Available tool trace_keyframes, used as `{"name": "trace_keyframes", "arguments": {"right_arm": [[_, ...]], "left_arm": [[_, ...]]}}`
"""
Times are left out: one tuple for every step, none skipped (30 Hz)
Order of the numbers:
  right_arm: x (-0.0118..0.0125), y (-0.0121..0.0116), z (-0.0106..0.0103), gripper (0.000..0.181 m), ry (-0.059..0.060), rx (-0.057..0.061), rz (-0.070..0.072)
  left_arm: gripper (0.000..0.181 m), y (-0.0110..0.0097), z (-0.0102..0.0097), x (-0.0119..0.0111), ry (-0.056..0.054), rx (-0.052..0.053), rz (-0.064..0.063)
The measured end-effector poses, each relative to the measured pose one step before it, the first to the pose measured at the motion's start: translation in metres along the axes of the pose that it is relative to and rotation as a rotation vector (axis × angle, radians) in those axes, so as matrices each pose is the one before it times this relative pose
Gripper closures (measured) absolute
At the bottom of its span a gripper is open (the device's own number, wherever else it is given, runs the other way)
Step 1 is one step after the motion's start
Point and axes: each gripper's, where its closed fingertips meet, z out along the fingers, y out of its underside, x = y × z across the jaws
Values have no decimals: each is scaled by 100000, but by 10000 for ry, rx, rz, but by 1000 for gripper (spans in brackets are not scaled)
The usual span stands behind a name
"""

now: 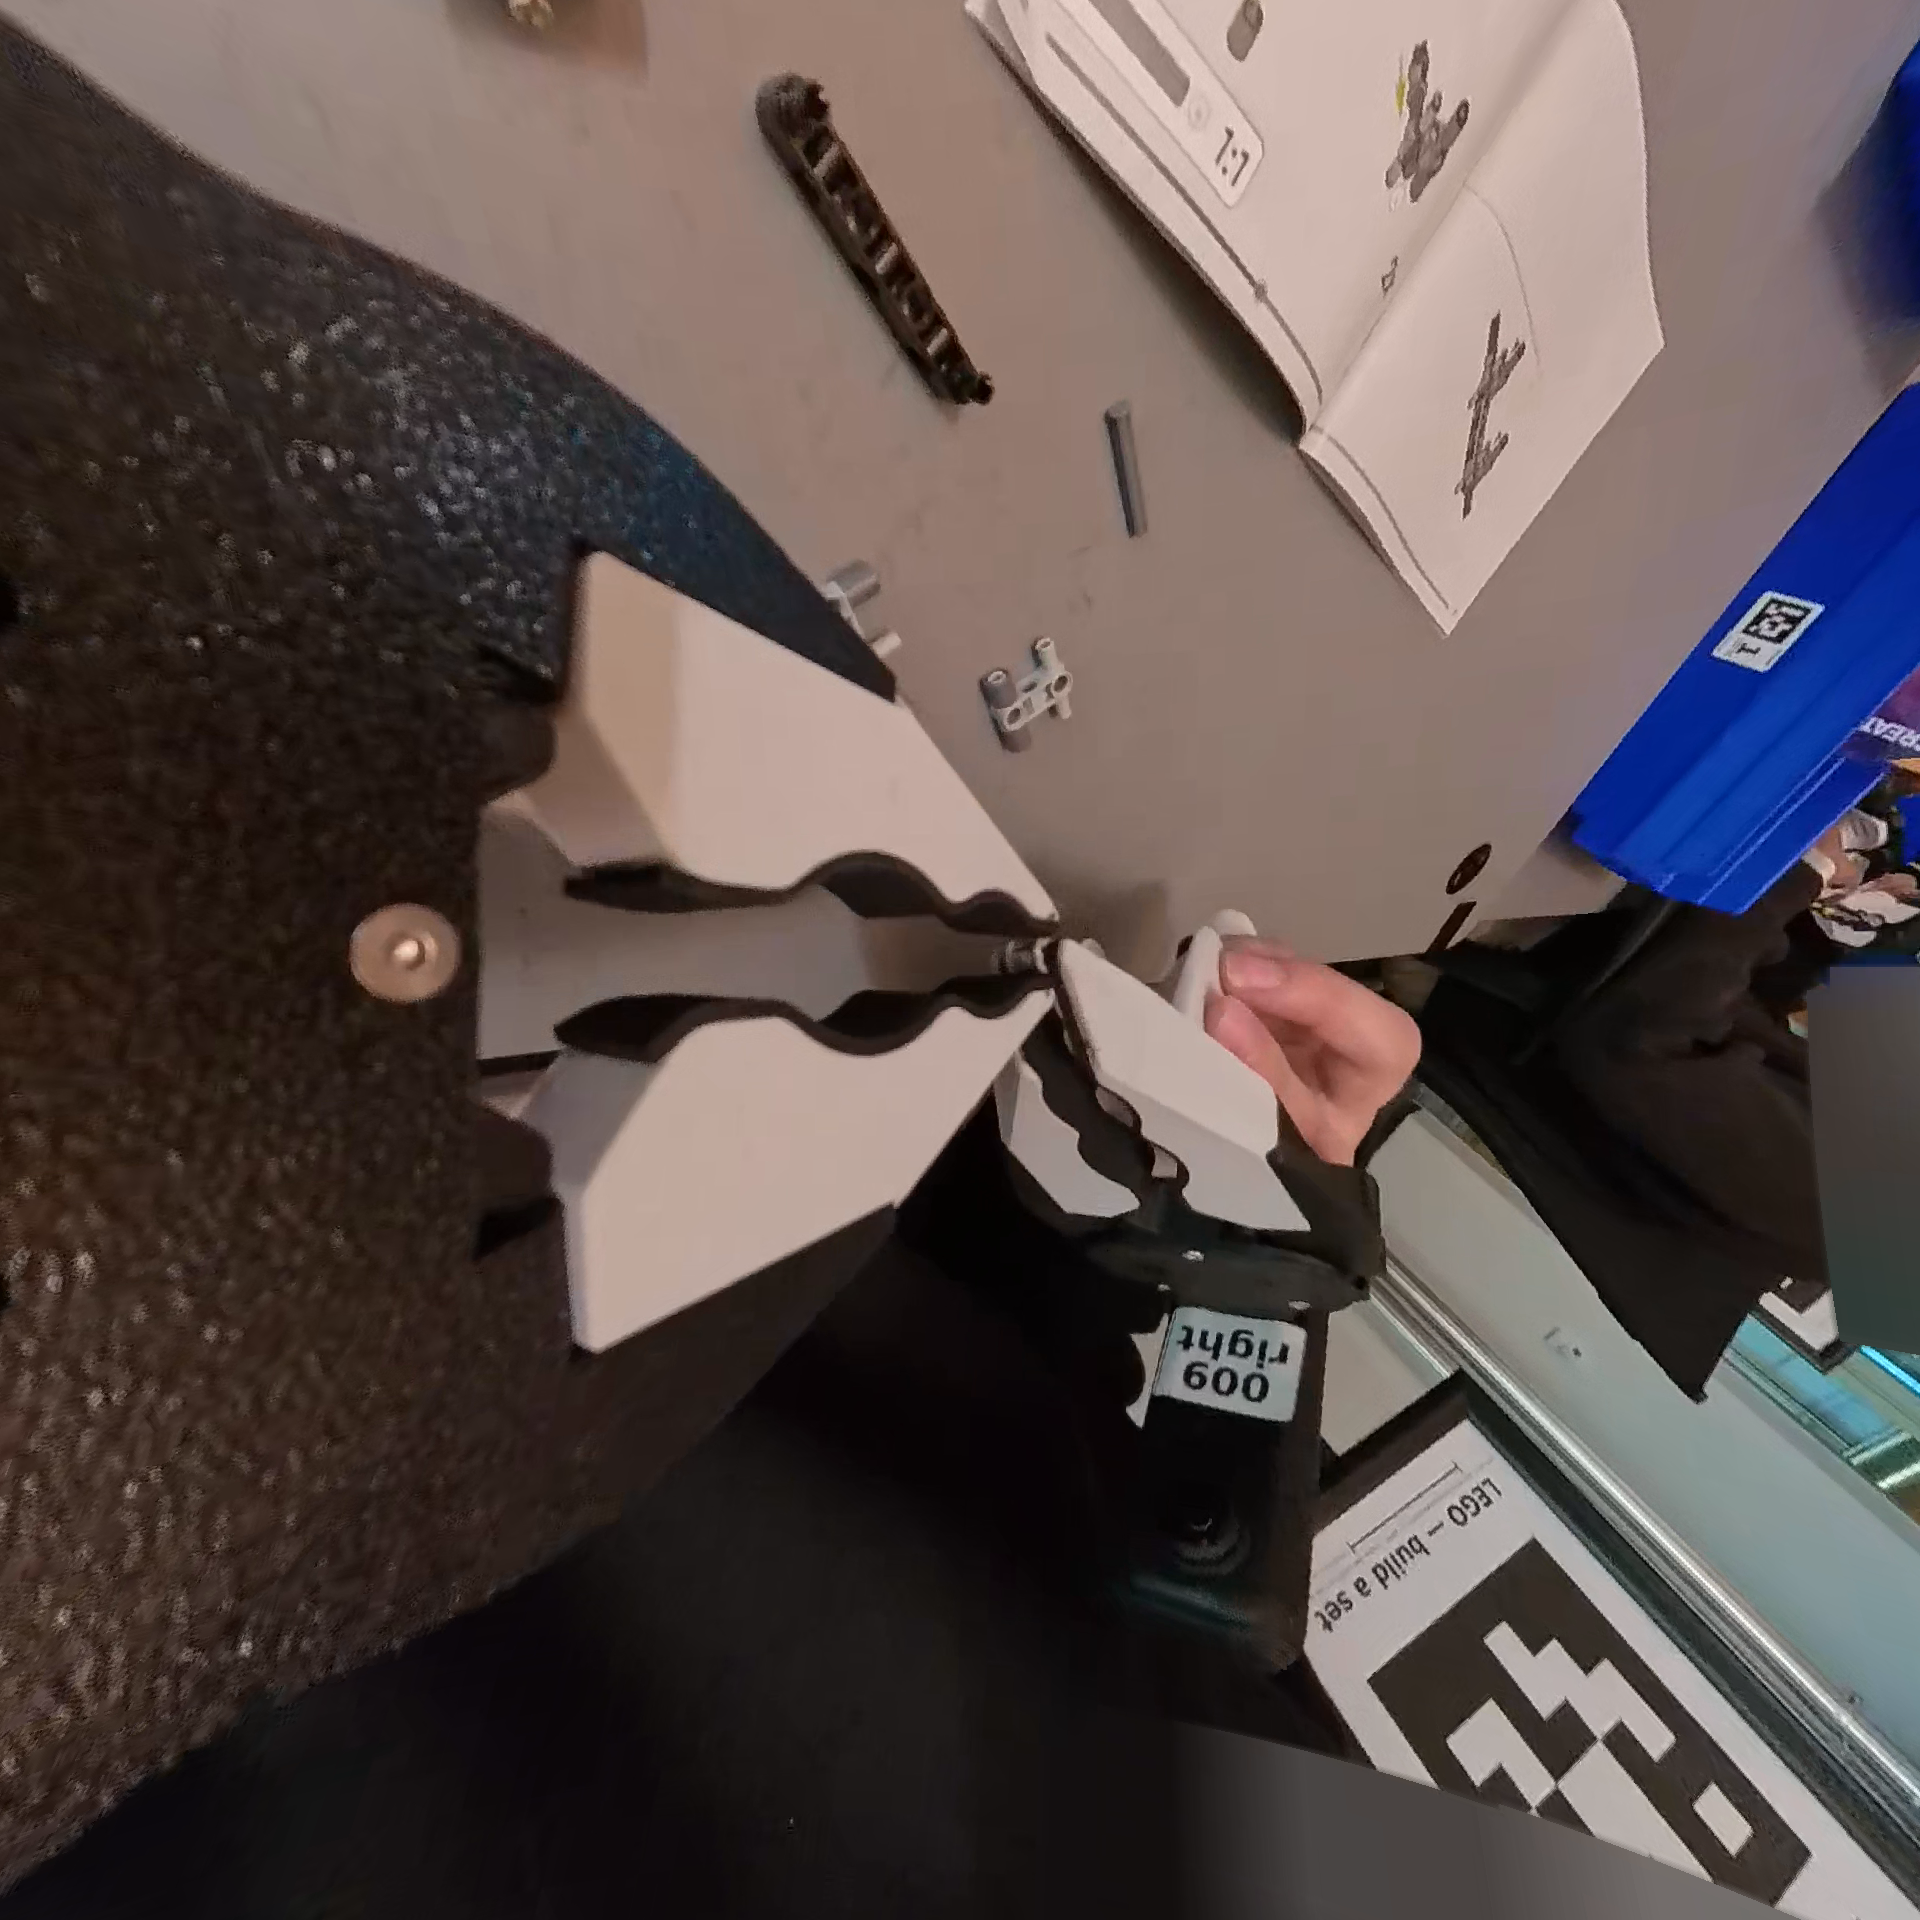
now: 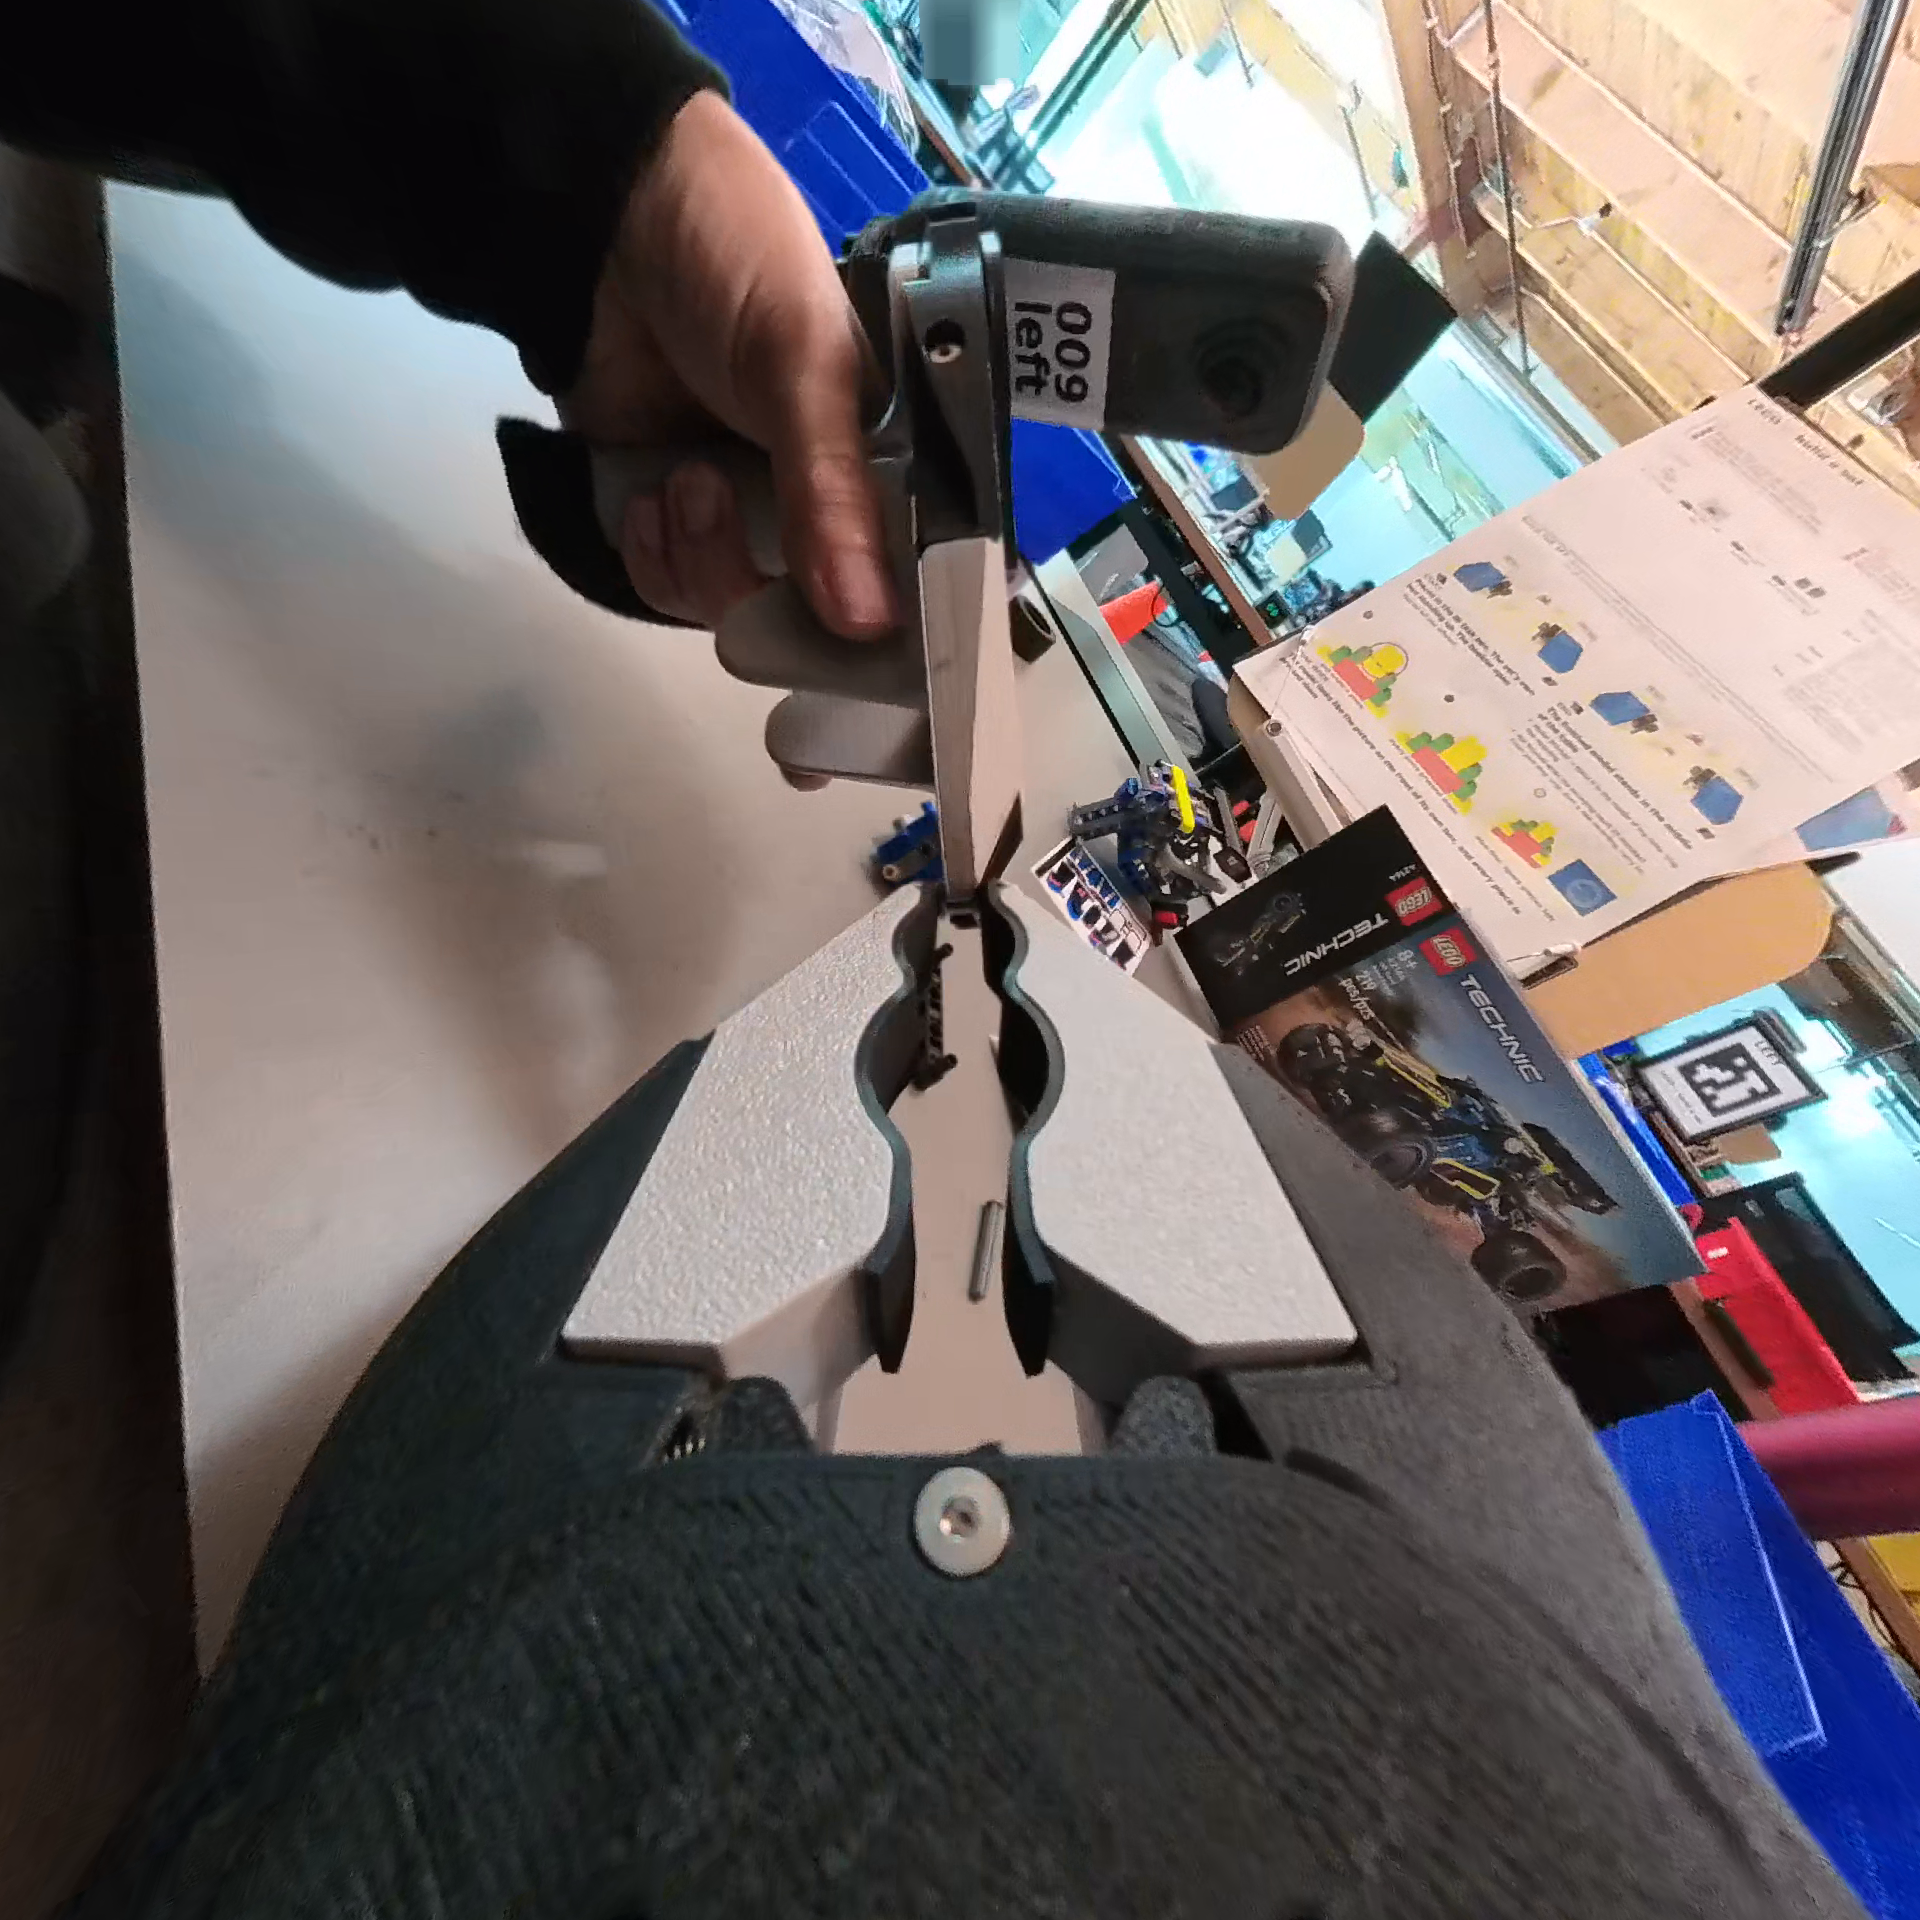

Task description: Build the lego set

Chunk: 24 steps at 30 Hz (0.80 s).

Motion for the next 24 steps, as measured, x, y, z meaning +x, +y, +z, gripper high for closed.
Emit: {"name": "trace_keyframes", "arguments": {"right_arm": [[97,-36,21,175,47,52,46],[24,19,55,175,-19,16,106],[37,-19,34,175,-15,50,141],[262,-154,-18,174,130,140,190],[400,-202,-52,171,209,181,269],[372,-59,-32,167,140,85,385],[293,162,34,162,49,-67,478],[339,307,69,158,66,-180,527],[533,311,93,155,214,-219,540],[510,80,130,154,244,-126,515],[237,-152,154,153,97,-31,461],[14,-337,205,152,-15,47,403],[80,-369,223,152,75,58,333],[80,-394,245,154,110,85,243],[-31,-480,227,154,48,166,131],[-114,-482,197,157,3,187,64],[-221,-435,191,160,-63,172,3],[-155,-255,193,163,-11,75,-23],[107,-6,171,166,152,-51,-19],[111,189,170,167,119,-135,-9],[-22,185,153,166,20,-97,14],[19,77,87,166,49,-26,48],[42,-100,23,167,74,70,24],[99,-92,-19,170,105,47,-14]], "left_arm": [[178,-114,-31,7,-26,102,226],[178,-55,-28,-35,-74,58,242],[178,-23,-32,-88,-116,22,196],[178,-158,-65,-218,-194,101,132],[178,-355,-139,-302,-242,229,73],[178,-436,-204,-243,-189,287,37],[178,-475,-230,-184,-141,317,15],[178,-554,-239,-180,-164,381,16],[178,-581,-216,-190,-177,435,11],[178,-565,-174,-111,-124,455,-3],[178,-508,-109,35,-16,442,-35],[178,-427,-66,127,54,423,-95],[178,-359,-32,139,73,395,-132],[178,-234,-23,145,99,316,-139],[178,-115,-4,132,103,227,-116],[178,-40,-19,23,16,162,-66],[178,-56,-41,-92,-81,153,7],[178,-68,-46,2,-27,135,33],[178,-70,-59,113,66,95,-41],[178,-93,-52,99,65,88,-96],[178,-70,-61,79,47,64,-72],[178,-20,-45,34,24,28,-41],[178,-4,-24,33,14,21,-31],[178,-23,-11,68,40,37,-47]]}}
